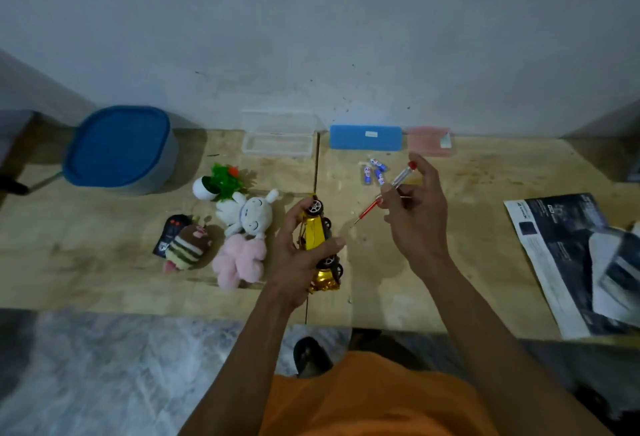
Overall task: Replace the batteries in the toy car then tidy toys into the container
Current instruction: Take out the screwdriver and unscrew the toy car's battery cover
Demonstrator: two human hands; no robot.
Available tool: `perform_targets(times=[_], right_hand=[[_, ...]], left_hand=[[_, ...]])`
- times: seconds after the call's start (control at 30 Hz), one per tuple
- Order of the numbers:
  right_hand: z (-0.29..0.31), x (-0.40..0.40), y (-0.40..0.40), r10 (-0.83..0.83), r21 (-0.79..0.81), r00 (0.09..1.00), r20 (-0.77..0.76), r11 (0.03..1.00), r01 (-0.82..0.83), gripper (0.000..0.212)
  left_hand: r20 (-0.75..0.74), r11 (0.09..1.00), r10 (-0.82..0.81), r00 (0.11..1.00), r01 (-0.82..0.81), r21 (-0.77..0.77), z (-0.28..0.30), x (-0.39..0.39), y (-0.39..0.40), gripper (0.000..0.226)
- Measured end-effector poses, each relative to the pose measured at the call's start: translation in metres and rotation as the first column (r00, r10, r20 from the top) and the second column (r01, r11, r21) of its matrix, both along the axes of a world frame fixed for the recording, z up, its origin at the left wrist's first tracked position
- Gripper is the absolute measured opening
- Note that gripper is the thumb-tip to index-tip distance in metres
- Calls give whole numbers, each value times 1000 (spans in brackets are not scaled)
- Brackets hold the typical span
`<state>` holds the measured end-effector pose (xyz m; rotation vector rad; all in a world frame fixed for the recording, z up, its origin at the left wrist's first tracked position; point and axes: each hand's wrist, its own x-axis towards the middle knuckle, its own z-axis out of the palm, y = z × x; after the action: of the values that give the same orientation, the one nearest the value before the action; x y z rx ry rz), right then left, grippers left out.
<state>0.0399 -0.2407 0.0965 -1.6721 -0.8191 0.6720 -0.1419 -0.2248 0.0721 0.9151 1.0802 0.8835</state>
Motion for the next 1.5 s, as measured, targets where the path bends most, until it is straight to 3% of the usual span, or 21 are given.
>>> perform_targets(times=[0.27,0.47,0.6,0.7,0.9,1.03,1.5], right_hand=[[33,-44,-35,27,42,998,57,999,-29,55],[40,-59,-48,53,56,993,104,997,-59,55],[46,-65,-43,90,93,987,136,990,-103,58],[54,-63,-38,120,130,980,158,981,-142,58],[70,-35,-28,130,176,976,177,971,-161,51],[78,-12,-26,121,228,968,218,959,-171,55],[80,26,-26,128,314,980,154,934,-171,54]], left_hand=[[167,994,18,986,0,-108,2,-27,-19,68],[181,982,-50,982,81,-169,1,-50,-31,67],[78,986,-150,986,155,-59,10,-53,-32,78],[3,982,-185,983,185,29,15,-46,-27,74],[-62,984,-171,983,174,47,32,-12,-13,73],[-69,975,-191,979,197,98,39,14,-10,65],[0,963,-189,982,185,197,62,54,4,72]])
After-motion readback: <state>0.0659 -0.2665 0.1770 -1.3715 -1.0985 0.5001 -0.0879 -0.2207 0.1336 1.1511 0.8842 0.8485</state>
